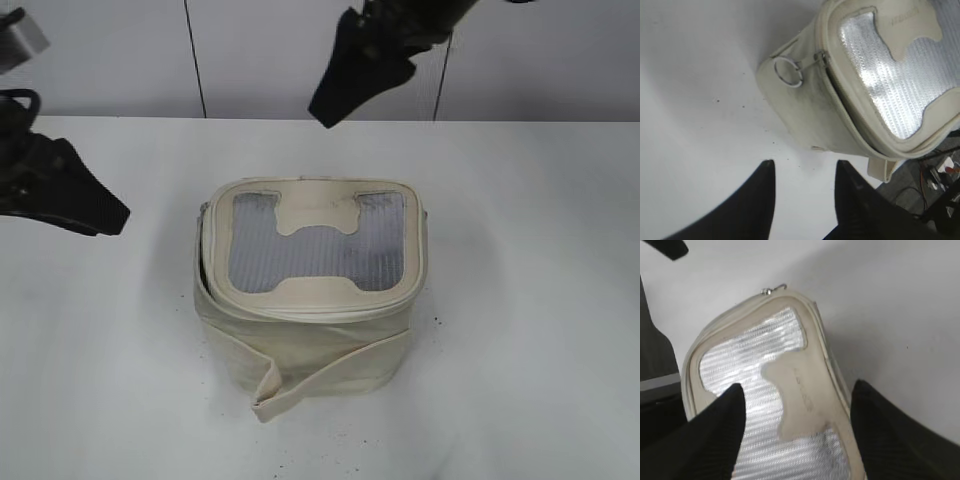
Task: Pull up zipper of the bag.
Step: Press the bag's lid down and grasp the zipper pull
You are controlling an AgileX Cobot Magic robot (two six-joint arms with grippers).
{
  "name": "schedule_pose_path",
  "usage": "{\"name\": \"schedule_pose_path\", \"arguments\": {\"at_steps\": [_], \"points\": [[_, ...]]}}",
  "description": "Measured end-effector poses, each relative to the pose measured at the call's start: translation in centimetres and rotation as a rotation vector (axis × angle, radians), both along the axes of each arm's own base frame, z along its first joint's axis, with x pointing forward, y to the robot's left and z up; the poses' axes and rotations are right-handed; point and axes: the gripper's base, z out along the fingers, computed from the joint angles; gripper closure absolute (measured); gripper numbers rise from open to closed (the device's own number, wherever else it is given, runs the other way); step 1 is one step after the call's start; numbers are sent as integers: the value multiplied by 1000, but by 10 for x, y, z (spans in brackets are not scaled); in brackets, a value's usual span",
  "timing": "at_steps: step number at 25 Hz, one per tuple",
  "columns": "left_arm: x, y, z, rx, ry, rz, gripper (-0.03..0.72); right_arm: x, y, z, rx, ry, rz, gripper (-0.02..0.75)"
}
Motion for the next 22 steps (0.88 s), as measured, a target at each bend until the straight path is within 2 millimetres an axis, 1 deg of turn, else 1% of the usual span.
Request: {"name": "schedule_pose_path", "arguments": {"at_steps": [3,6,8,10,14,22], "points": [[12,-12,-2,-2,13,-39,379,19,16,-17,19,27,10,223],[22,-18,-4,-2,15,-55,379,35,26,-32,26,43,12,223],[27,-19,-6,-1,20,-56,379,40,29,-43,20,54,22,223],[30,-20,-11,1,33,-54,379,44,31,-54,9,72,29,223],[35,-21,-22,8,65,-50,378,48,36,-69,20,102,49,223],[39,-22,-24,-3,57,-29,377,50,46,-89,40,136,91,223]]}}
